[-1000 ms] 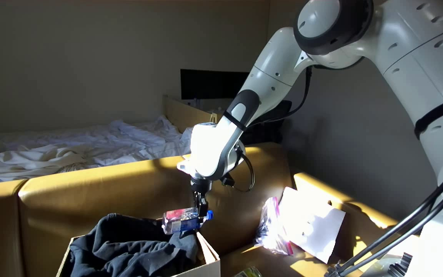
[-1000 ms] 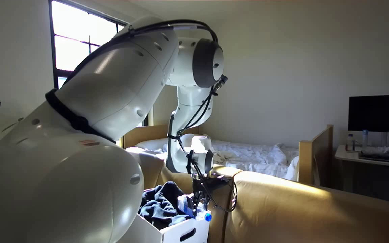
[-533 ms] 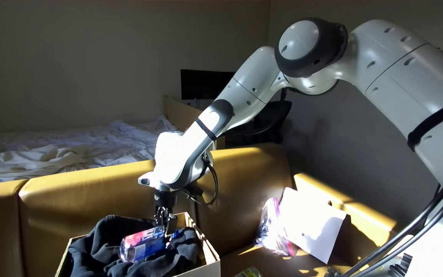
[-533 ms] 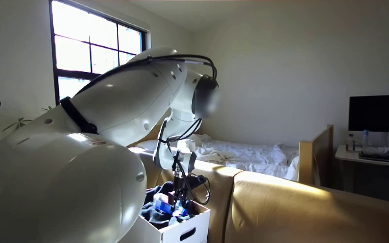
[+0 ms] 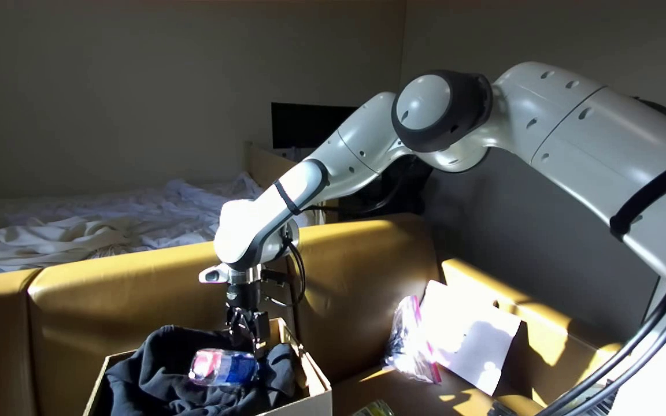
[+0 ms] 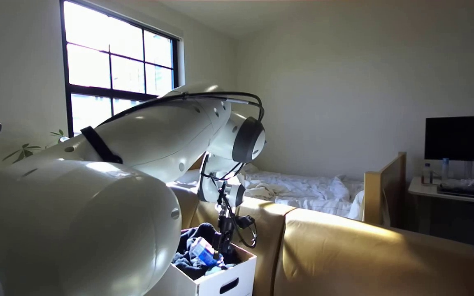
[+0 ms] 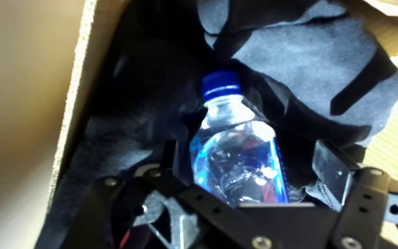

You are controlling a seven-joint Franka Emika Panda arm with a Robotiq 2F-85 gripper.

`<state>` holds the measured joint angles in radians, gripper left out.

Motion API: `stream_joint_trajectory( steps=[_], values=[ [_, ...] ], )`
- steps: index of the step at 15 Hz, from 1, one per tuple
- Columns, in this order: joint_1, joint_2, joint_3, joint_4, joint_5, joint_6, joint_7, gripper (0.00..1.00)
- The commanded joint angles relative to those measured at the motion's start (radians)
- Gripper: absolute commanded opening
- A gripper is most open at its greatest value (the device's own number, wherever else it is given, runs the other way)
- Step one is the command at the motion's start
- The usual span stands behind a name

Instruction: Pick up the water bottle and put it into the box

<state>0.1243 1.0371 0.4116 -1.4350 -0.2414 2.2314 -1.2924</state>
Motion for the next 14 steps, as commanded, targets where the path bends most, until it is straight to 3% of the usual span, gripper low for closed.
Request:
stream_joint_trajectory(
  steps=[1, 4, 6, 11, 14],
  values=[
    [0.047, -0.039, -0.058, 0.075, 0.028, -0.072, -0.012, 1.00],
    [0.084, -0.084, -0.130, 0.079, 0.004, -0.087, 0.059, 1.00],
    [0.090, -0.144, -0.189, 0.020, -0.006, -0.074, 0.144, 1.00],
    [0.022, -0.338, -0.279, -0.197, 0.002, -0.027, 0.308, 1.00],
    [-0.052, -0.444, -0.299, -0.325, 0.033, -0.027, 0.377, 1.00]
  ],
)
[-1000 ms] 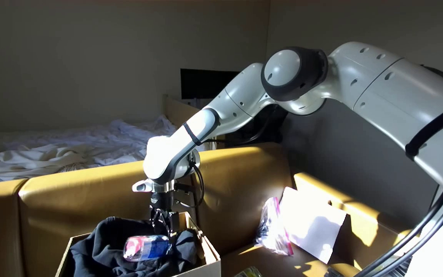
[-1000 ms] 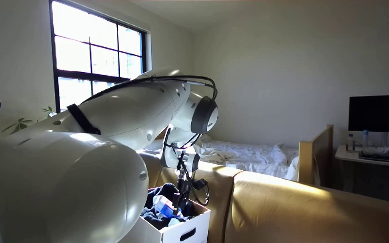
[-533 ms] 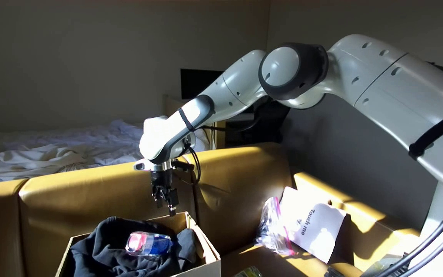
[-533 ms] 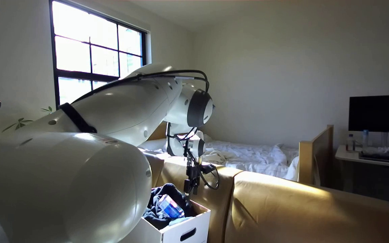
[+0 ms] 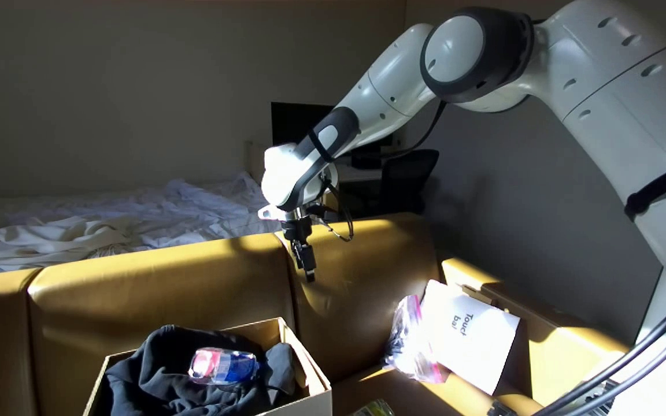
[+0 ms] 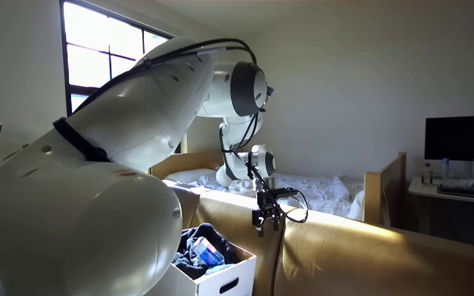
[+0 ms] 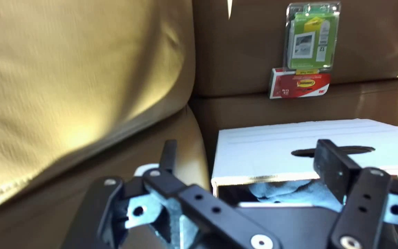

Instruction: Pick up the water bottle and put it into the box

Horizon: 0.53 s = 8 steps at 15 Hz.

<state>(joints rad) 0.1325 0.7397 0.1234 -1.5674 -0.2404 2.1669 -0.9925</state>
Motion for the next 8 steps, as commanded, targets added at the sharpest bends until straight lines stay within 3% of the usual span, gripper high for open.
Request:
stream_joint_trajectory(
  steps=[1, 2, 3, 5, 8],
  values=[
    [-0.086, -0.180, -0.016, -0.238, 0.041, 0.052, 0.100, 1.00],
    [-0.115, -0.211, -0.016, -0.285, 0.058, 0.077, 0.114, 1.00],
    [-0.081, -0.105, -0.009, -0.133, 0.016, 0.010, 0.072, 1.00],
    [-0.119, -0.156, -0.015, -0.208, 0.034, 0.039, 0.078, 1.00],
    [-0.121, -0.175, -0.015, -0.237, 0.036, 0.046, 0.091, 1.00]
  ],
)
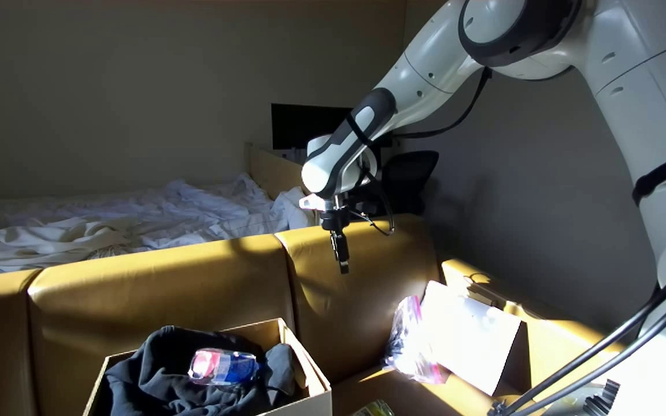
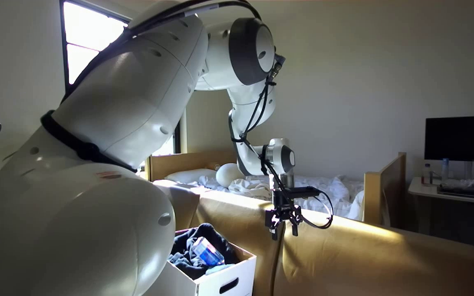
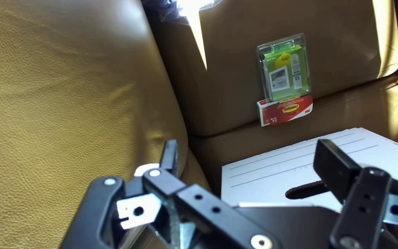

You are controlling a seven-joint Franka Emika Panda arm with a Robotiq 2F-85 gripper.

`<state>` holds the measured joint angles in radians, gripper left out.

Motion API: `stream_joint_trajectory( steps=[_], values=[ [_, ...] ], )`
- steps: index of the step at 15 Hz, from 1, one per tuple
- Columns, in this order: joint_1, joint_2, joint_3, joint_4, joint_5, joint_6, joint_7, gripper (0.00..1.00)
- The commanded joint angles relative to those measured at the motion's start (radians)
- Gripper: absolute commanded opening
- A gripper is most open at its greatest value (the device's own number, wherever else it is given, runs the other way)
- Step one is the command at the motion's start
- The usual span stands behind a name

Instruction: Pick up the water bottle and put it into the box

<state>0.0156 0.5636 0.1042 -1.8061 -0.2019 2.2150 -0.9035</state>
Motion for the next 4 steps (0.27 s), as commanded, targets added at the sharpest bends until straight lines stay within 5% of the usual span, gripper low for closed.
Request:
stream_joint_trajectory(
  steps=[1, 4],
  values=[
    [0.000, 0.001, 0.006, 0.001, -0.003, -0.002, 0.009, 1.00],
    [0.001, 0.001, 0.008, 0.000, -0.003, -0.002, 0.011, 1.00]
  ],
)
